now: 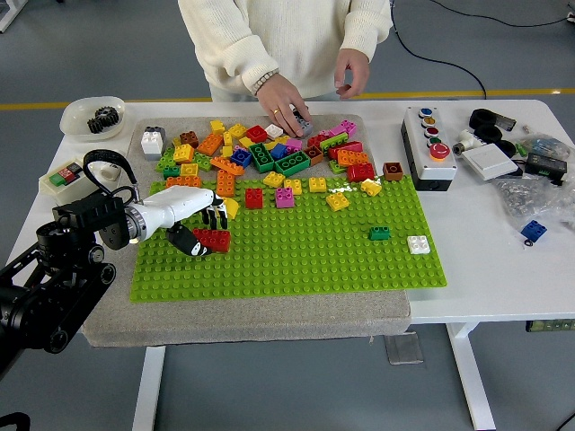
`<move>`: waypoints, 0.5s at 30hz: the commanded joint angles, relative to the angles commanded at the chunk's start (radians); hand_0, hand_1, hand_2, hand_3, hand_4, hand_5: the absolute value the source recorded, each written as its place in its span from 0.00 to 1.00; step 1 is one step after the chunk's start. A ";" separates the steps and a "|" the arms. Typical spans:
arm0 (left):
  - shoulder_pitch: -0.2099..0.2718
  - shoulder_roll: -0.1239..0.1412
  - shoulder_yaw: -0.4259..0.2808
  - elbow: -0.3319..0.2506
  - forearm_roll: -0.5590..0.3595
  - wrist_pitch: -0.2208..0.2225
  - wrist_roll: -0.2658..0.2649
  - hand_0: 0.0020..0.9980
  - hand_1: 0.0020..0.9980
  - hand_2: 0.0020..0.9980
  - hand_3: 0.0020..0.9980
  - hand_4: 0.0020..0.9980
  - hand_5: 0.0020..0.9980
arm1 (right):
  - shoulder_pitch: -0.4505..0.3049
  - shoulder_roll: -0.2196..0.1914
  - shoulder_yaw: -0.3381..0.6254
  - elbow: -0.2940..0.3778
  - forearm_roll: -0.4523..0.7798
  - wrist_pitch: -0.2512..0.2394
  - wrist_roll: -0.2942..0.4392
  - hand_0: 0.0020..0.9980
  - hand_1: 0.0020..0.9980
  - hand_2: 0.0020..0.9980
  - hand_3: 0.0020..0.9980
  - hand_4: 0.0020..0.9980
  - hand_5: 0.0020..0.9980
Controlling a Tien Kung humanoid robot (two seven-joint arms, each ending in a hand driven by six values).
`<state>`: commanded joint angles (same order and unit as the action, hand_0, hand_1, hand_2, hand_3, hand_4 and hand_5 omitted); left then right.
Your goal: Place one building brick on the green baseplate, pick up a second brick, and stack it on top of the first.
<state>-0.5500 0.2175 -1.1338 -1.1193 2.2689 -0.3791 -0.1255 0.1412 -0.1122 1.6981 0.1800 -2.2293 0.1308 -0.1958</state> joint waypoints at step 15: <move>0.000 0.005 -0.011 -0.021 0.000 -0.001 0.006 0.60 0.51 0.48 0.55 0.90 0.00 | 0.001 -0.002 0.005 0.000 -0.001 -0.001 0.000 0.75 0.66 0.73 0.62 0.84 0.31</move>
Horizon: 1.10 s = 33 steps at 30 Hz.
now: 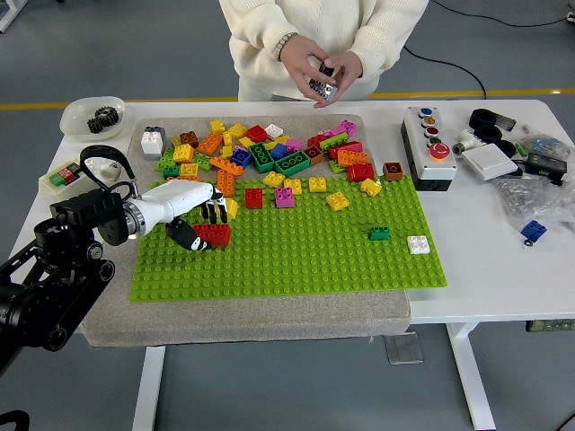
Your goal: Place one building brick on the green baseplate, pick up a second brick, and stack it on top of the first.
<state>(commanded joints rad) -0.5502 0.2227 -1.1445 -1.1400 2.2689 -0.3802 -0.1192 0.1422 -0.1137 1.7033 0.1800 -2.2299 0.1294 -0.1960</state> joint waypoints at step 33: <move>0.001 0.003 -0.015 -0.037 0.000 -0.052 0.012 0.73 0.58 0.54 0.55 0.89 0.02 | -0.002 0.000 -0.006 0.000 -0.002 0.002 0.001 0.75 0.66 0.73 0.62 0.84 0.31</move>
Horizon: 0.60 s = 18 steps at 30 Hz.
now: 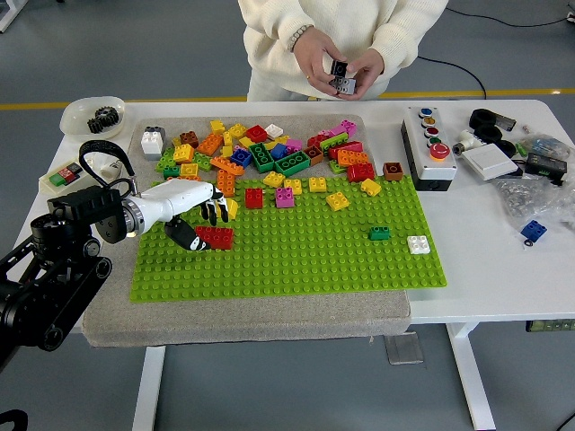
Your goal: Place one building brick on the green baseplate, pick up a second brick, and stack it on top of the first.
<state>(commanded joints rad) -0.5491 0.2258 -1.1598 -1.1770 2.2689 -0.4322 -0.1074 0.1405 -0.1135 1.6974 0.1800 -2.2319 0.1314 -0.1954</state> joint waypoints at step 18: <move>-0.006 -0.006 0.009 0.027 0.000 0.023 -0.006 0.74 0.59 0.54 0.56 0.89 0.02 | 0.003 -0.001 0.001 0.000 -0.002 0.000 0.001 0.75 0.66 0.73 0.62 0.84 0.31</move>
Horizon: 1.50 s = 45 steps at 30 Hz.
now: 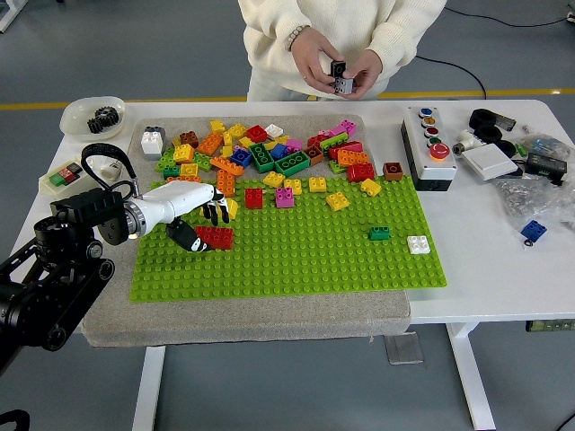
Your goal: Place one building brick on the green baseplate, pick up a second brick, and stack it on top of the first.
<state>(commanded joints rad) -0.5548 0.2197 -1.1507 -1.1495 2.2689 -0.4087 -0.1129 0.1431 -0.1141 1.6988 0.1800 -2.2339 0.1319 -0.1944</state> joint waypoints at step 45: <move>-0.010 -0.017 0.039 0.073 0.000 0.074 -0.022 0.62 0.52 0.50 0.53 0.86 0.00 | 0.004 0.000 -0.004 0.000 0.009 0.000 0.001 0.75 0.66 0.73 0.62 0.84 0.31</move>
<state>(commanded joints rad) -0.5645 0.2028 -1.1119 -1.0761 2.2689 -0.3343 -0.1348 0.1471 -0.1142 1.6943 0.1800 -2.2251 0.1321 -0.1933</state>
